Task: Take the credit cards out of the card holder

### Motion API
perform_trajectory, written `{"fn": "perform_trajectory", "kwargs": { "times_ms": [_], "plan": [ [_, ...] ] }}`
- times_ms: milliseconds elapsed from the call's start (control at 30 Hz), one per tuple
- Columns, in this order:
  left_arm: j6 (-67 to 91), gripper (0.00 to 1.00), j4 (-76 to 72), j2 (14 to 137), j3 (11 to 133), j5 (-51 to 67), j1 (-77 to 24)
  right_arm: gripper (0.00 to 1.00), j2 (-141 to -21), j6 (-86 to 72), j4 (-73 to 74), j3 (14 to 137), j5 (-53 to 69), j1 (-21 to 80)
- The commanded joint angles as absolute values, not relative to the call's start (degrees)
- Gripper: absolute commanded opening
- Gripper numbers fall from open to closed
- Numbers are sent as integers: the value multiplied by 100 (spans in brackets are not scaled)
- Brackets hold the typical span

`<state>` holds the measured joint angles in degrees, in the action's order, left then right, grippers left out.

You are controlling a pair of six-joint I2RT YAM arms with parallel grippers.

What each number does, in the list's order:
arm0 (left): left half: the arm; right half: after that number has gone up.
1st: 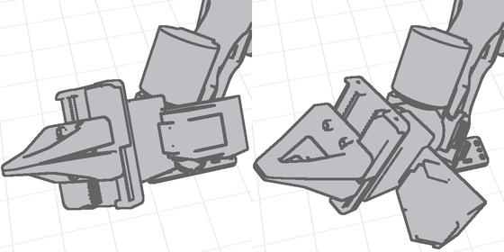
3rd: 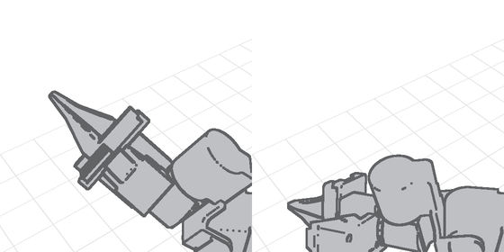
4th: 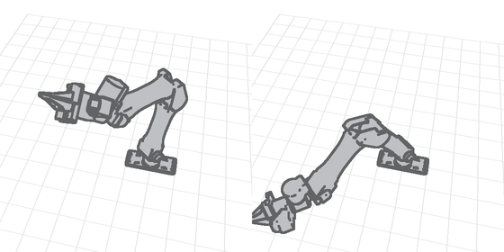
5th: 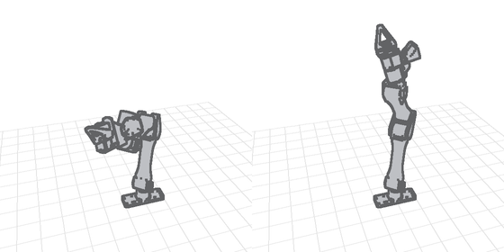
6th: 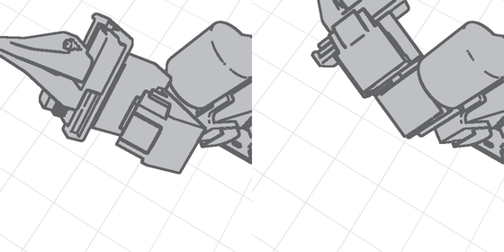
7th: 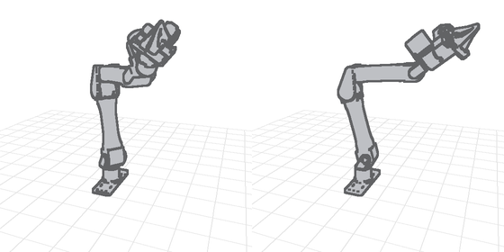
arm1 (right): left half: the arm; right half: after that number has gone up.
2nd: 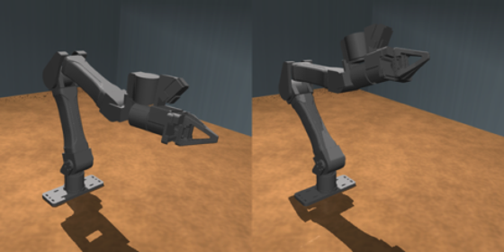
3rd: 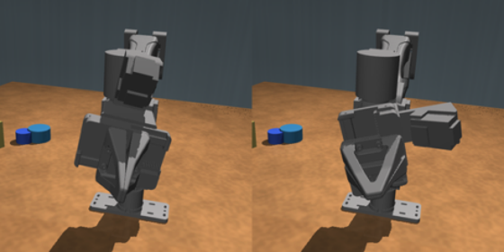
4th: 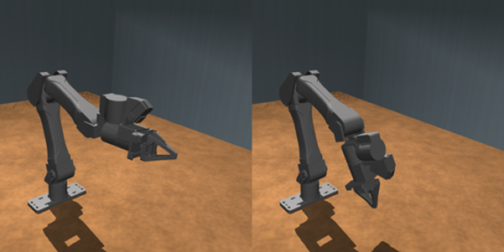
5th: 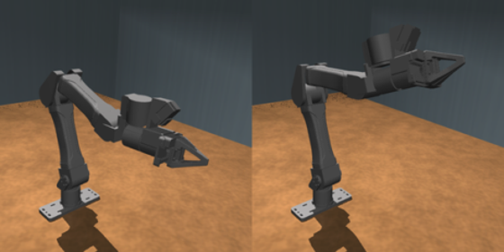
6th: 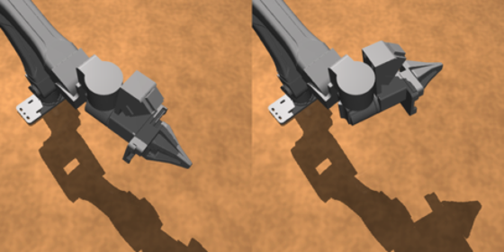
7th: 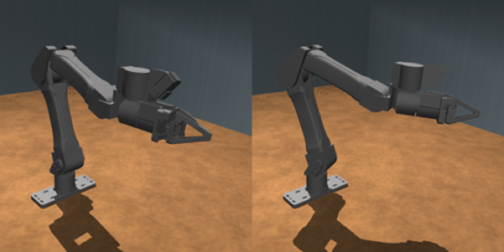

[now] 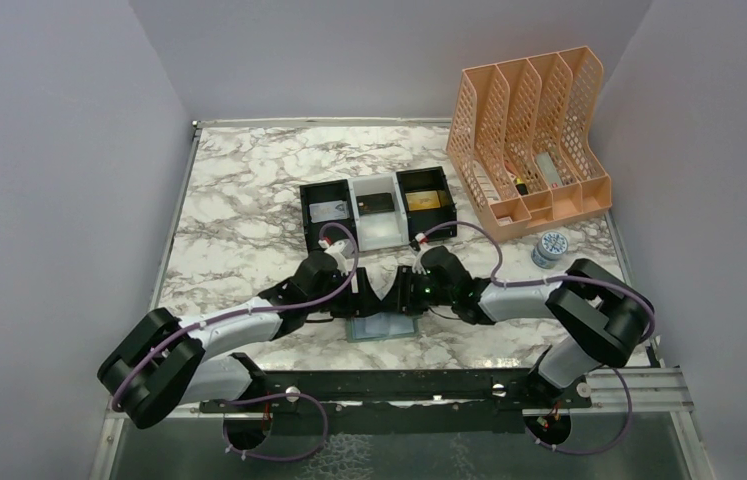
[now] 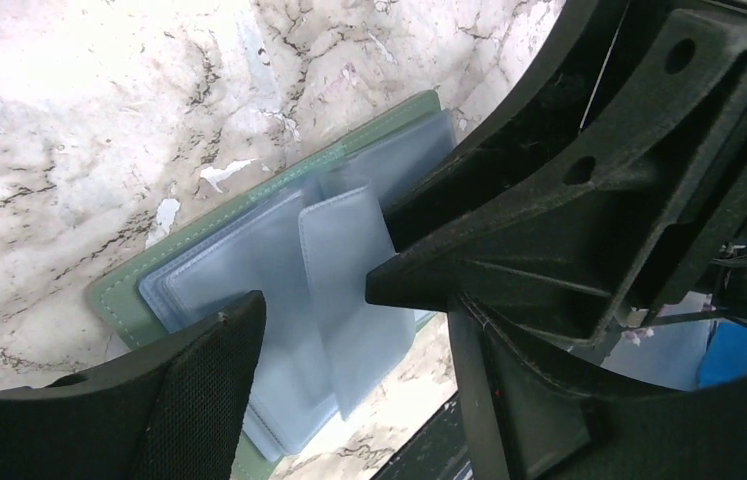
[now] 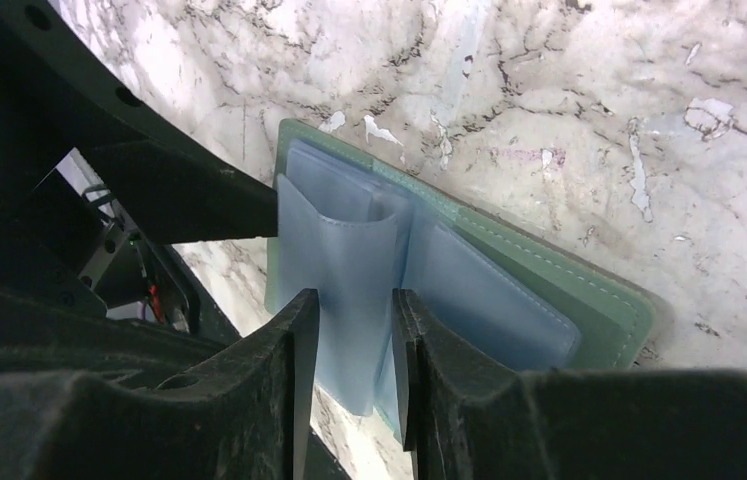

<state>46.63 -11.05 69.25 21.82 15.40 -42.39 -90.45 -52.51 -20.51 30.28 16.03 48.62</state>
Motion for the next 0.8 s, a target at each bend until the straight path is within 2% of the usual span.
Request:
{"fn": "perform_trajectory", "kwargs": {
  "times_ms": [0, 367, 567, 767],
  "plan": [
    [4816, 67, -1392, 6955, 2031, 1397, -4271, 35, -8765, -5285, -1960, 3019, 1537, 4801],
    [4805, 54, -1699, 7005, 2300, 1957, -4342, 36, -7963, -5174, -487, 3203, 191, 4772],
    [4900, 55, -2026, 7472, 2554, 2125, -4601, 40, -7036, -5156, 661, 3241, -1374, 4770],
    [4999, 57, -2287, 8372, 2924, 1908, -5002, 43, -6168, -5127, 1128, 3154, -2006, 4772]
  ]
}}
